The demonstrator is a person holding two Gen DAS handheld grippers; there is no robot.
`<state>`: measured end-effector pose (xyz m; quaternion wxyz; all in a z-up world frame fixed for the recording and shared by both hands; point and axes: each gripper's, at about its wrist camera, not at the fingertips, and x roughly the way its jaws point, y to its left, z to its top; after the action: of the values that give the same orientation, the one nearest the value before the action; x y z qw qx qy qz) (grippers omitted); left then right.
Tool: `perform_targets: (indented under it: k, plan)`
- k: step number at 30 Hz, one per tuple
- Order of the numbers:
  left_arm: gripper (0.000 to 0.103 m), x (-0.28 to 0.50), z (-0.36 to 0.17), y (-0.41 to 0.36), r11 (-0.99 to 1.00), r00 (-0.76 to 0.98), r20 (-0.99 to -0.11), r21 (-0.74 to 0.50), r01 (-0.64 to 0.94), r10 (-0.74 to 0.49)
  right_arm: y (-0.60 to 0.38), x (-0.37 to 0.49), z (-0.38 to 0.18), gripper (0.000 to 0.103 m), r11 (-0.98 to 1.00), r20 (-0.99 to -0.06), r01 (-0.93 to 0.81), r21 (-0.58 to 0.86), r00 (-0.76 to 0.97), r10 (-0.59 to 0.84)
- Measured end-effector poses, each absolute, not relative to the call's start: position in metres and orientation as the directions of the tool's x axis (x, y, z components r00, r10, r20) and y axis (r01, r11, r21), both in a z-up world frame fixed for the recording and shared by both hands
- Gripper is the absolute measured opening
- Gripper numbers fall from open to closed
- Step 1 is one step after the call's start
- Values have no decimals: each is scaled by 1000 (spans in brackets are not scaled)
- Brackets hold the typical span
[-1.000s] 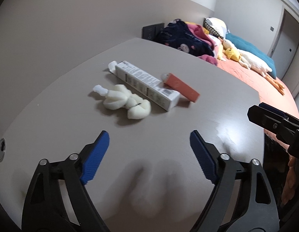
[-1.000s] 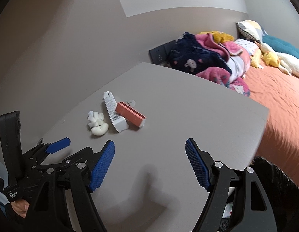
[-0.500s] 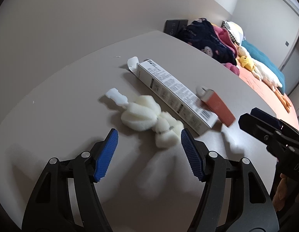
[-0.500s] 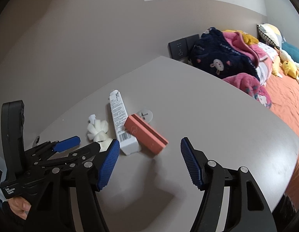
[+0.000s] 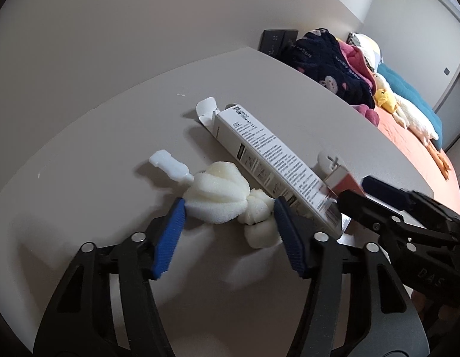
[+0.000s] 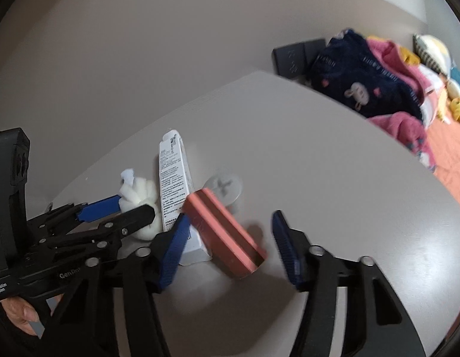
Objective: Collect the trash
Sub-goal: 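Grasp the white foam piece with the left tool while the right tool grasps the pink box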
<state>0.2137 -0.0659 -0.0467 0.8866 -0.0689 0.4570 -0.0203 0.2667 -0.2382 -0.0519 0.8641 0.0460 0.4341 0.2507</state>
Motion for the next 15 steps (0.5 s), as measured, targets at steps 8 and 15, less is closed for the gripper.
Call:
perform_targets:
  k: [8, 15]
  plan:
    - [36, 207, -50, -63, 977, 593, -784, -210, 25, -184, -243, 267, -54, 25, 821, -700, -382, 423, 437, 564]
    - [17, 197, -40, -74, 984, 618, -768, -166, 63, -169, -248, 253, -48, 25, 831, -684, -364, 421, 475, 554]
